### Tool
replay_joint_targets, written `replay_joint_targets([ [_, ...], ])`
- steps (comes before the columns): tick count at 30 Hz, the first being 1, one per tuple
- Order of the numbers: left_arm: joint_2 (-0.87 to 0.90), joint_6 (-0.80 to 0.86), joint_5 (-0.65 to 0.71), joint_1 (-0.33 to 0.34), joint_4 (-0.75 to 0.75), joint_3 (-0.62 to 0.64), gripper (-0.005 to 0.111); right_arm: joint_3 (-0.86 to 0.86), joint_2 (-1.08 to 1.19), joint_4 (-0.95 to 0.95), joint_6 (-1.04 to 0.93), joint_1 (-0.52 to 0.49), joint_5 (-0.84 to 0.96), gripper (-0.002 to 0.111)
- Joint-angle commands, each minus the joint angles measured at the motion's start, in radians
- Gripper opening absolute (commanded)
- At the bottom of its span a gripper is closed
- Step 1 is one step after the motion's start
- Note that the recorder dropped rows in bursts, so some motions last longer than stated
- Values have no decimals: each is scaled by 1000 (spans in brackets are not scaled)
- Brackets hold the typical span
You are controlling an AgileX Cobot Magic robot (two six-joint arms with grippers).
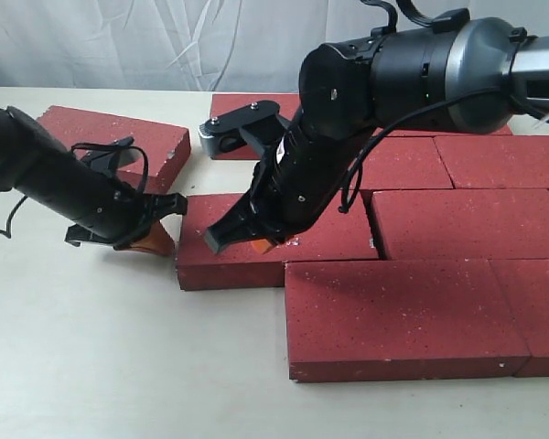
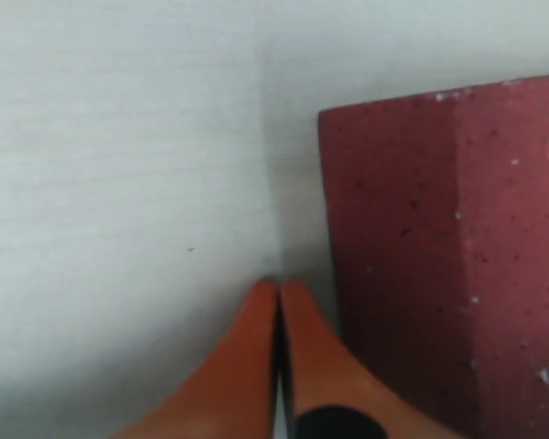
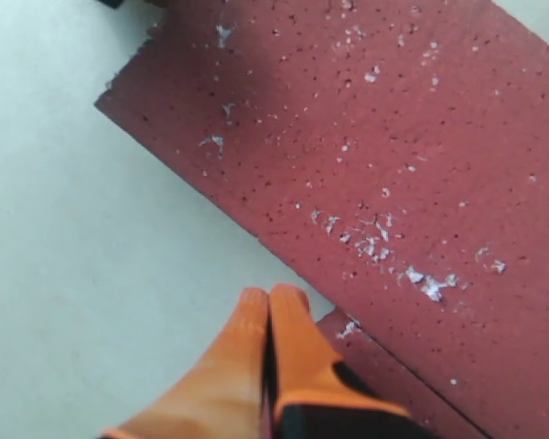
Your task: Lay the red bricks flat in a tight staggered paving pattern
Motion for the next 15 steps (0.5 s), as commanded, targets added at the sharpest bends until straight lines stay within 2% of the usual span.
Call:
replay_joint_targets([
  [1, -31, -113, -1, -6, 176, -24, 0, -3, -9, -27, 25, -2, 0, -1],
  [5, -85, -291, -42, -26, 359, -31, 0, -3, -9, -50, 70, -2, 2, -1],
  [6, -112, -395, -59, -36, 470, -31, 0, -3, -9, -54, 94, -15, 8, -1],
  [8, -142, -471, -72, -56, 555, -31, 0, -3, -11, -51, 114, -52, 26, -1],
  [12, -156, -471, -76, -115, 529, -31, 0, -3, -51, -23, 114, -184, 90, -1],
  [15, -156, -471, -89, -121, 502, -31, 0, -3, -108, 2, 114, -278, 133, -1],
])
